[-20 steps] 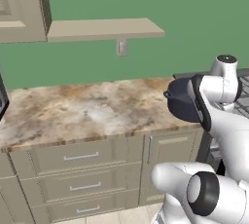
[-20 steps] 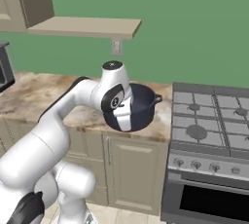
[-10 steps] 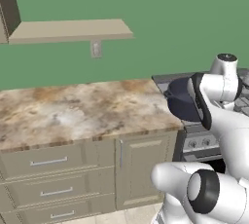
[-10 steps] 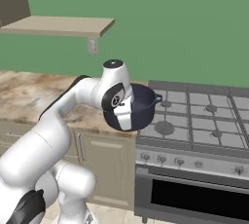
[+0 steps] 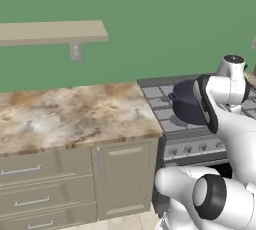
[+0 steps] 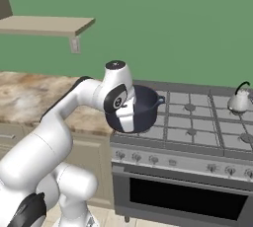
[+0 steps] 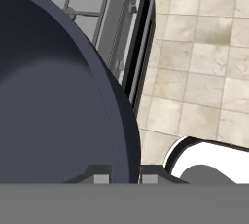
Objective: Pick the kettle from the cabinet and place it on a stove burner. Then pick the pot from the counter and place it on another stove burner. Finally, turn both burners on.
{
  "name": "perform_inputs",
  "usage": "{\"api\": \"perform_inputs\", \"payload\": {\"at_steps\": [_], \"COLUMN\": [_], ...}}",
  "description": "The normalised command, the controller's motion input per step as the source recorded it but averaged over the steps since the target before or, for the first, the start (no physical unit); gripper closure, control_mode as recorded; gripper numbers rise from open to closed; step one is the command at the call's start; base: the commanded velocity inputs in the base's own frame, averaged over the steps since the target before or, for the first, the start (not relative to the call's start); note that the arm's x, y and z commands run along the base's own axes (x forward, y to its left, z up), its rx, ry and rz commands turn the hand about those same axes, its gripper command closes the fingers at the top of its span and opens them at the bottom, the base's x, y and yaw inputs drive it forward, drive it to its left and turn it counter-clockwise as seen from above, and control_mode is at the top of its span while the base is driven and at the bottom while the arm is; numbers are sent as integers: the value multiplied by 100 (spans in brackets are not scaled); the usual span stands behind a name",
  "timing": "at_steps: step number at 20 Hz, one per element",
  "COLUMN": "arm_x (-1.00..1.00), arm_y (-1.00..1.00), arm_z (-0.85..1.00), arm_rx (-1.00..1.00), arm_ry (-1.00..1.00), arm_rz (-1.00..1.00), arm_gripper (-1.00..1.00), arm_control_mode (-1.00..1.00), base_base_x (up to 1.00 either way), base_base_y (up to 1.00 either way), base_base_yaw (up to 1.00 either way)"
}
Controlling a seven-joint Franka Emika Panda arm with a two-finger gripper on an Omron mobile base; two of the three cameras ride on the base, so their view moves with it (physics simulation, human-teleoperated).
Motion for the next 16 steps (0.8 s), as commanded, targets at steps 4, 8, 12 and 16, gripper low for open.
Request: {"api": "perform_inputs", "payload": {"at_steps": [4,8,12,16], "arm_x": [0,0,0,0], "arm_y": [0,0,0,0], "arm_z": [0,0,0,0], "arm_rx": [0,0,0,0], "arm_ry": [0,0,0,0], "arm_rz": [0,0,0,0], "arm_gripper": [100,100,100,100], "arm_control_mode": [100,100,100,100], "base_base_x": [9,14,16,18], "base_base_y": [-49,-47,-45,-43], "base_base_yaw": [0,0,0,0]}}
